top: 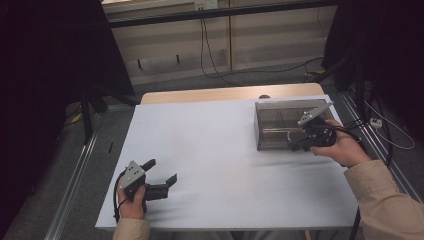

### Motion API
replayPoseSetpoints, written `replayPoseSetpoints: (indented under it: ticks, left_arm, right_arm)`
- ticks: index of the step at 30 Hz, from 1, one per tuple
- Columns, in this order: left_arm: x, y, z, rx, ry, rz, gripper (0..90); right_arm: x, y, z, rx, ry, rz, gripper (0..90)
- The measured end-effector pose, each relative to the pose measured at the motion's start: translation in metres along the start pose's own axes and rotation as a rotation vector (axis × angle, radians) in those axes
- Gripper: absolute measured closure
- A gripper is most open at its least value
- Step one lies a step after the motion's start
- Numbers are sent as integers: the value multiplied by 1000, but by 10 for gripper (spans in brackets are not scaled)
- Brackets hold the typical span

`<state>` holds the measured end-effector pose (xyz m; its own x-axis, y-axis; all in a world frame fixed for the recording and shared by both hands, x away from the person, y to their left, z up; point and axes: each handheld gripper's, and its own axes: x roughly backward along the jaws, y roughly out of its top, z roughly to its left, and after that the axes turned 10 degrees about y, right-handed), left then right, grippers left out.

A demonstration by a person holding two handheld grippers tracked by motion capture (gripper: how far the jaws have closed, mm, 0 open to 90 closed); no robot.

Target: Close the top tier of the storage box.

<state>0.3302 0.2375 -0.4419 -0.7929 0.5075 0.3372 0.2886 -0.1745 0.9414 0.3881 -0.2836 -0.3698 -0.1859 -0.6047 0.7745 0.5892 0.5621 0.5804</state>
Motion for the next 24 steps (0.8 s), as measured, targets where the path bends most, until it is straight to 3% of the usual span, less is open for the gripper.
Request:
replayPoseSetpoints:
  ticks: [24]
  left_arm:
    - [0, 0, 0, -2, 1, 0, 27]
  right_arm:
    - [-1, 4, -6, -3, -7, -3, 900]
